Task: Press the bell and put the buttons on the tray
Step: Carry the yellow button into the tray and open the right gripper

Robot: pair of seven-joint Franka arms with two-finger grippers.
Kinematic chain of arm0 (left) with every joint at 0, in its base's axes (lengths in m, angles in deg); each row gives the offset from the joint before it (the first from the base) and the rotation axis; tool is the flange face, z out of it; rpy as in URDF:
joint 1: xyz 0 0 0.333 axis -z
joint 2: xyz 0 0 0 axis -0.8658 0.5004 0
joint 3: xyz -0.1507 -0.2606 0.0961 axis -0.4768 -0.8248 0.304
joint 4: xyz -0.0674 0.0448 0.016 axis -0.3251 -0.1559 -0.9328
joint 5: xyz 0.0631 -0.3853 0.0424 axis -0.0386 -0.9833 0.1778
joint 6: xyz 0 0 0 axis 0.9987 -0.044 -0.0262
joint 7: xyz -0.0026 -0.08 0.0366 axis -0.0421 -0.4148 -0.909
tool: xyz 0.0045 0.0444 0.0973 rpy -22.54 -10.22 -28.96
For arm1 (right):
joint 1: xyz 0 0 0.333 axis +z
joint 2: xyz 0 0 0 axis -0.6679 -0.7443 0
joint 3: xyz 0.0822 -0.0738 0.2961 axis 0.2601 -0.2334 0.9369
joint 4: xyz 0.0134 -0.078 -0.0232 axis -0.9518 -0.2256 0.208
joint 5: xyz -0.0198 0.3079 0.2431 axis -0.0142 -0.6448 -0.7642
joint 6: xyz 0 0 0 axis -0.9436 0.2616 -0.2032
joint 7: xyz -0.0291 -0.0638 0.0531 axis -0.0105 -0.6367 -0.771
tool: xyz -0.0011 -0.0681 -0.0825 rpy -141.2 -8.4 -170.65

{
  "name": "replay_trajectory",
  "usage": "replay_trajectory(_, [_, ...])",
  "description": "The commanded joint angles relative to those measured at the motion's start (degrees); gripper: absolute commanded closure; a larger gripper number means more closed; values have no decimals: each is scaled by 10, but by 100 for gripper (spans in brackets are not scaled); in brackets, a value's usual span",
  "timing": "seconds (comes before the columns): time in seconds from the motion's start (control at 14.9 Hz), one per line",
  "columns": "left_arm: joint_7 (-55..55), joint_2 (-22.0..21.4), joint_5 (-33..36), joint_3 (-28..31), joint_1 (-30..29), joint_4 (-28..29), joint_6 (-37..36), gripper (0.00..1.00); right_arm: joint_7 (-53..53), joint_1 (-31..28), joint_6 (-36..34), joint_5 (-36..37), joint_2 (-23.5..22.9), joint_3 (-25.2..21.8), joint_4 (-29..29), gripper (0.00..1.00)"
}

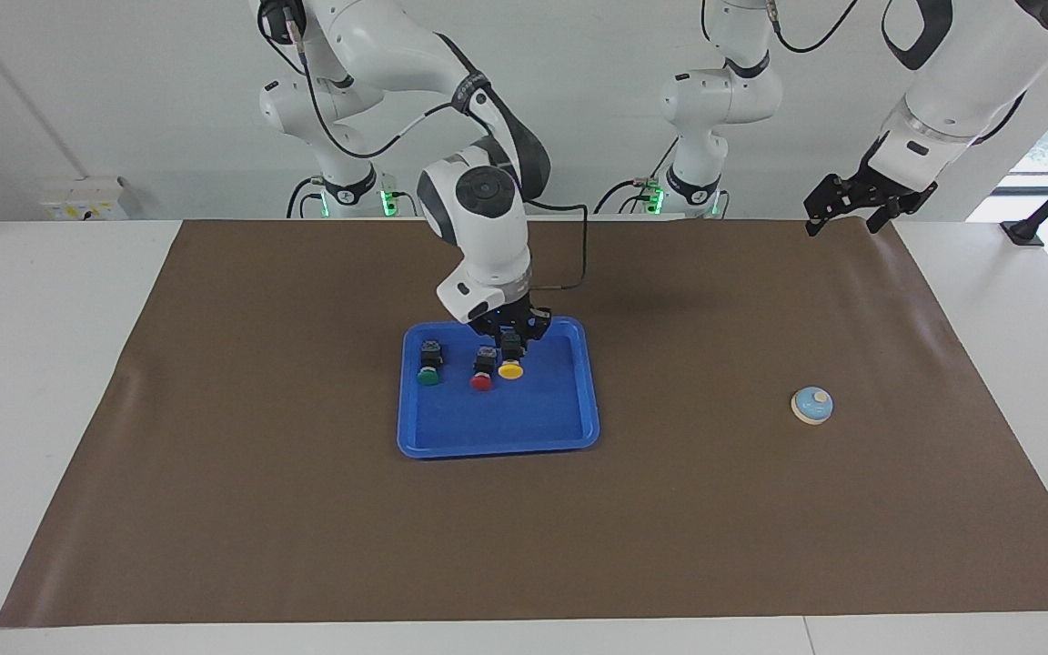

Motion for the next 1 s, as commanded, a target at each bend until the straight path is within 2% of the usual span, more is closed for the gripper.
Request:
replay_trajectory(0.0, [-3,0,9,-1,-2,-2,-5,0,9,-2,22,-5,-28,-1,17,100])
replay_trajectory(0.27, [-3,0,9,-1,-2,-2,-5,0,25,12,27,-3,-41,-1,16,100])
replay_trajectory(0.47, [-3,0,9,-1,-2,-2,-5,0,34,25,70,-3,-41,-2,-15,98])
replay_trajectory(0.54, [-3,0,9,-1,-2,-2,-5,0,34,25,71,-3,-40,-1,-19,96])
replay_trajectory(0.6, [-3,0,9,-1,-2,-2,-5,0,34,25,72,-3,-40,-1,-20,90])
replay_trajectory(0.74, [-3,1,9,-1,-2,-2,-5,0,34,25,73,-3,-40,-1,-21,73])
replay_trajectory(0.8, [-3,0,9,-1,-2,-2,-5,0,34,25,73,-2,-39,-1,-26,60])
replay_trajectory(0.87, [-3,0,9,-1,-2,-2,-5,0,34,25,73,-2,-39,-2,-27,28])
replay_trajectory(0.94, [-3,0,9,-1,-2,-2,-5,0,34,25,70,-2,-38,-2,-27,0])
